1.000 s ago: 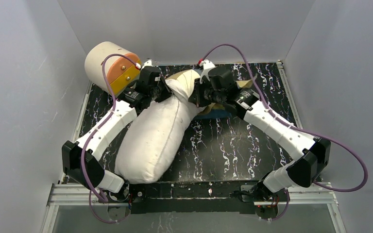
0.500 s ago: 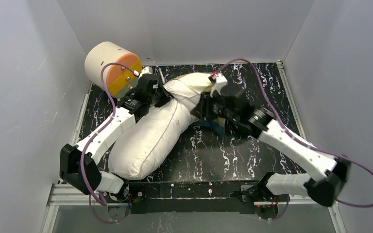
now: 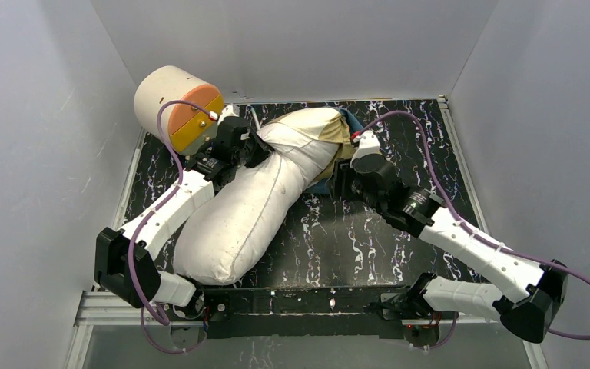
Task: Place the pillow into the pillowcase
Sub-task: Stuff the pillow into the pillowcase.
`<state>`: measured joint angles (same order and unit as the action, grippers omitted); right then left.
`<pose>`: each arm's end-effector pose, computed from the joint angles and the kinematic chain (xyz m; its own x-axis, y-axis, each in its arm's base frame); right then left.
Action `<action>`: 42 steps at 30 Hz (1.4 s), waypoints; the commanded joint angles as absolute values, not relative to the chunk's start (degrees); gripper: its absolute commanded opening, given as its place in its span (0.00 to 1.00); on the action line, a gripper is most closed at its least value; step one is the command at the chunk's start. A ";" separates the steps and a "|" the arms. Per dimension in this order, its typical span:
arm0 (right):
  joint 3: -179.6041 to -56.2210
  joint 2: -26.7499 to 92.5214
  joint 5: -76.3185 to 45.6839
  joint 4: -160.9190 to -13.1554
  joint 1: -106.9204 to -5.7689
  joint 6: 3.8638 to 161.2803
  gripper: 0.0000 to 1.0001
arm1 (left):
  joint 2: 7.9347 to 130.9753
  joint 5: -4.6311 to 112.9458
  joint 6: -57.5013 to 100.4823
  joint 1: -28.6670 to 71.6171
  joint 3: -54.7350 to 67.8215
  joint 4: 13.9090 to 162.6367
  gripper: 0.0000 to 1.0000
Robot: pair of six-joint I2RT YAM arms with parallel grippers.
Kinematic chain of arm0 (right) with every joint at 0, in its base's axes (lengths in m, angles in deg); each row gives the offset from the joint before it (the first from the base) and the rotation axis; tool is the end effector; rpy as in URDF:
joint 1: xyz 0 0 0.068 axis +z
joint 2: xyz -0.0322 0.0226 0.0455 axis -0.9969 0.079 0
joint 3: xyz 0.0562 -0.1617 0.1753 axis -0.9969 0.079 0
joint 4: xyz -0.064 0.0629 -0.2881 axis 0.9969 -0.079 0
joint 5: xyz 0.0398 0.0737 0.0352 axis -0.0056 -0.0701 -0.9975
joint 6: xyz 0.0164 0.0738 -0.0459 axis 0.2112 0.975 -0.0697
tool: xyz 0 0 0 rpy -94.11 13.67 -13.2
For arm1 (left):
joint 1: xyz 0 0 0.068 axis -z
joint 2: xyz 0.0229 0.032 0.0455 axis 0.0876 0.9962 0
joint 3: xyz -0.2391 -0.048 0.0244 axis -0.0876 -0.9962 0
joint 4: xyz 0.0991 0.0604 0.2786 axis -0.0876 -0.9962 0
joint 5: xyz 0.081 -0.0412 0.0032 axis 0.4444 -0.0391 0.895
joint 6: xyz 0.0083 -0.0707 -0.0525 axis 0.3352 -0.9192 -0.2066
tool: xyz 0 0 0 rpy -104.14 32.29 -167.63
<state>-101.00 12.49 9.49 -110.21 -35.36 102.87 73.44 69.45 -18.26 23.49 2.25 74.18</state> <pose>0.2286 0.2372 0.3040 -0.5043 0.0757 -0.8602 -0.3738 0.8788 0.2965 0.3648 -0.1873 0.2854 -0.5118 -0.6038 -0.6111 -0.0392 0.7270 -0.6855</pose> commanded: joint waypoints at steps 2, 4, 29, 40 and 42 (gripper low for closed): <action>-103.85 16.49 22.18 -104.65 -40.05 101.42 0.54 | 72.09 72.13 -20.10 22.75 2.60 75.86 0.00; -104.58 18.69 20.74 -103.56 -42.29 102.43 0.53 | 72.10 72.03 -20.26 22.75 2.61 75.90 0.00; -117.61 31.33 -39.47 -93.80 -46.45 104.50 0.01 | 71.30 83.98 -27.64 24.59 4.93 82.46 0.00; -116.47 36.96 -12.11 -111.62 -37.59 100.09 0.01 | 68.06 93.15 -26.92 25.34 2.85 80.20 0.00; -114.67 34.44 -12.96 -107.49 -38.52 100.12 0.01 | 67.76 92.31 -24.32 25.30 2.92 81.58 0.00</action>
<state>-115.38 39.00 -11.18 -109.18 -39.76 100.79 71.98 84.68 -25.01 25.80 2.23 75.38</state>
